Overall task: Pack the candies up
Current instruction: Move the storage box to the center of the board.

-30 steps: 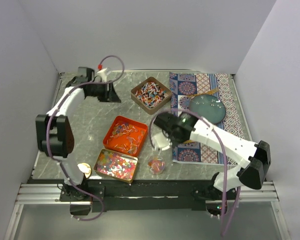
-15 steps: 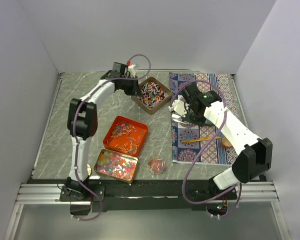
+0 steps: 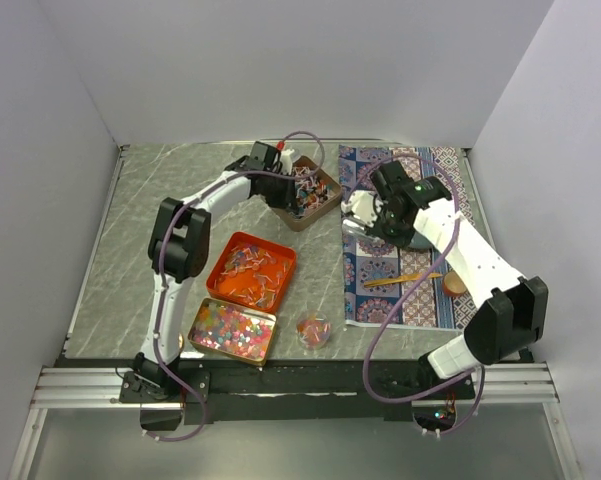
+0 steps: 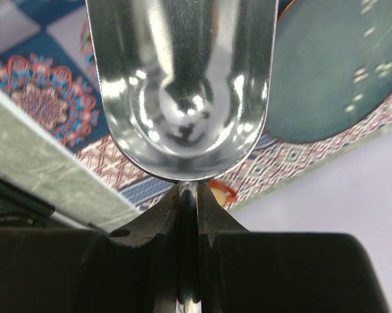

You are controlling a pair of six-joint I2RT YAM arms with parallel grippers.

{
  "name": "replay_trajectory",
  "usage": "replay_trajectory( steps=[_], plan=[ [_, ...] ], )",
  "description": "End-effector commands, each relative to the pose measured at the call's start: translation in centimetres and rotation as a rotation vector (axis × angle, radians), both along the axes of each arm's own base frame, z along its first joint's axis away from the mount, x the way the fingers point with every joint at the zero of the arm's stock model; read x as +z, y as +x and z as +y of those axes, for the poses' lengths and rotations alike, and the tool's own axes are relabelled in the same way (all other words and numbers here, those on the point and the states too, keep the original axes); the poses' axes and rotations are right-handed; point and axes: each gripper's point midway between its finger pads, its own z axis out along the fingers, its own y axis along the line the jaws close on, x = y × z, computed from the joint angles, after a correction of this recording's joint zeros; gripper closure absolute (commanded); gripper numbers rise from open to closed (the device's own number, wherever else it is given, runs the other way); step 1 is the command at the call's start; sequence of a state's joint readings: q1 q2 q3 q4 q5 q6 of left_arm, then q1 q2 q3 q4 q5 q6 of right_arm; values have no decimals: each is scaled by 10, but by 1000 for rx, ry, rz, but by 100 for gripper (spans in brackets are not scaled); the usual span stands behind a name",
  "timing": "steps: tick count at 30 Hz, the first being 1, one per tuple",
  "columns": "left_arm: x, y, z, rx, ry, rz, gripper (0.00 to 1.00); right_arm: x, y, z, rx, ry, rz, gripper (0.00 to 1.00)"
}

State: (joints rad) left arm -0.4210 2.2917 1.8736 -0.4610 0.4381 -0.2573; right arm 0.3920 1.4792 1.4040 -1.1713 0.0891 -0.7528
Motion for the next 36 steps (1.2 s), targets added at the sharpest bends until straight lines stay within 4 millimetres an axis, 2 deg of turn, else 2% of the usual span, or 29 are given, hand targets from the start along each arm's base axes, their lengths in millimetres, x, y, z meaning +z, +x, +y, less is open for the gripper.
replay_trajectory(
  steps=[1,3,4,6,11,20,26,30,32,33,34,36],
  plan=[
    [-10,-36,25,-31,101,56,89,19,41,14,26,39,-110,100],
    [-13,-49,25,-67,93,57,90,22,56,19,31,44,-132,100],
    [-4,-51,24,-79,84,39,90,22,59,21,29,48,-131,100],
    [-6,-62,23,-119,89,40,90,22,67,26,26,60,-127,100],
    [-2,-81,24,-186,122,38,90,18,76,34,15,80,-116,100],
    [4,-104,59,-299,264,-65,92,15,86,42,32,94,-101,100],
    [5,-122,69,-377,288,-80,94,14,98,51,43,111,-101,100],
    [1,-122,76,-382,319,-99,96,10,104,57,50,108,-92,100],
    [4,-117,76,-364,326,-115,91,9,108,57,51,101,-93,100],
    [11,-109,75,-338,324,-152,84,8,109,59,51,102,-93,100],
    [19,-104,72,-326,313,-178,69,8,110,59,47,101,-95,100],
    [46,-93,59,-309,245,-247,55,7,111,57,37,92,-102,100]
  ],
)
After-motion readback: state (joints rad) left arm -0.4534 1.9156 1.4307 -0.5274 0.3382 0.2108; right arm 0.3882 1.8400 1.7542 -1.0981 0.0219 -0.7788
